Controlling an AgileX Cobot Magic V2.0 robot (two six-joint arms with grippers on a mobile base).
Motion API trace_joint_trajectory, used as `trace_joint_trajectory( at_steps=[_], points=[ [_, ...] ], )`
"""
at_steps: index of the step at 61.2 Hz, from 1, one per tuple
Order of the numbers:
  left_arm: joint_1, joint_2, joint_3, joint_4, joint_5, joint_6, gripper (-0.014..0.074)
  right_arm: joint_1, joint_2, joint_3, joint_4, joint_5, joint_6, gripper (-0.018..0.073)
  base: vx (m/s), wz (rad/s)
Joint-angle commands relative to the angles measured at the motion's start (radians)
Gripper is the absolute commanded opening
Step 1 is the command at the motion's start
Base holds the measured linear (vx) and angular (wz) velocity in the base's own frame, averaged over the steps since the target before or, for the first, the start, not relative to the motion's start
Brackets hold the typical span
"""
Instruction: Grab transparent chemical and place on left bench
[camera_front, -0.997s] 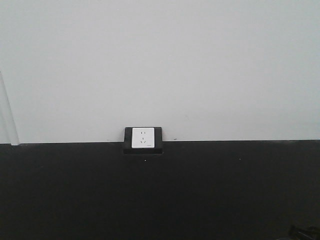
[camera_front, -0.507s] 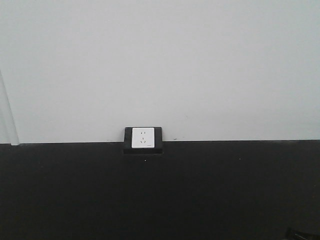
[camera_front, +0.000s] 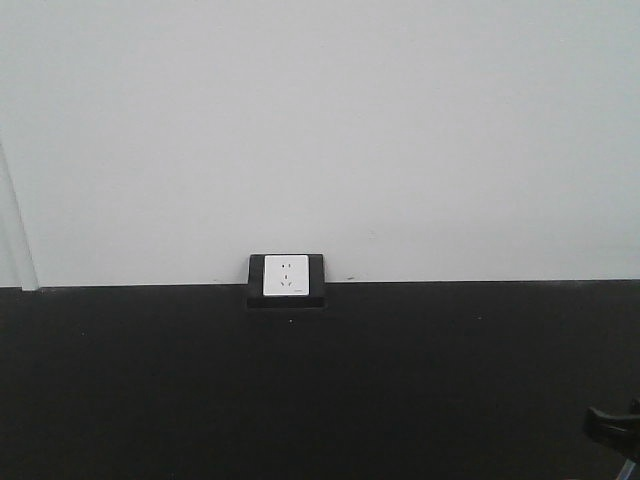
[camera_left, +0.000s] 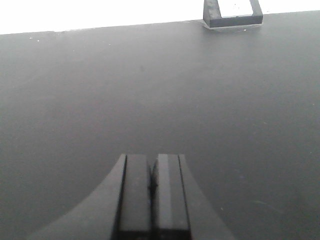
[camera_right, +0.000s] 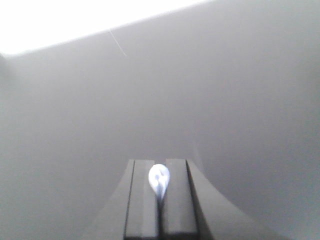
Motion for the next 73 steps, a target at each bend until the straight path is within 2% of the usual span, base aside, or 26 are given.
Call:
trace_joint_trajectory(
  at_steps=[1, 8, 13, 23, 36, 47, 73],
  points=[
    [-0.002, -0.019, 0.016, -0.001, -0.078, -0.008, -0.0003, -0.004, -0.104, -0.039, -0.047, 0.108, -0.114, -0.0004, 0.0, 0.0],
    [-0.002, -0.019, 0.016, -0.001, -0.078, -0.008, -0.0003, -0.004, -0.231, -0.039, -0.046, 0.245, -0.207, -0.0004, 0.0, 0.0],
    [-0.002, -0.019, 0.016, -0.001, -0.078, -0.008, -0.0003, -0.004, -0.312, -0.039, -0.046, 0.297, -0.215, -0.0004, 0.0, 0.0],
    [-0.002, -0.019, 0.016, -0.001, -0.078, -0.008, -0.0003, -0.004, -0.498, 0.018, -0.046, 0.31, -0.215, -0.0004, 0.0, 0.0],
    [-0.002, -0.019, 0.016, -0.001, -0.078, -0.008, -0.0003, -0.004, -0.699, 0.188, -0.045, 0.334, -0.214, -0.0004, 0.0, 0.0],
    [-0.002, -0.019, 0.016, -0.001, -0.078, -0.008, -0.0003, -0.004, -0.742, 0.261, -0.044, 0.341, -0.215, -0.0004, 0.0, 0.0],
    [-0.002, -0.019, 0.016, -0.001, -0.078, -0.008, -0.0003, -0.004, -0.745, 0.263, -0.018, 0.33, -0.214, -0.0003, 0.0, 0.0]
  ],
)
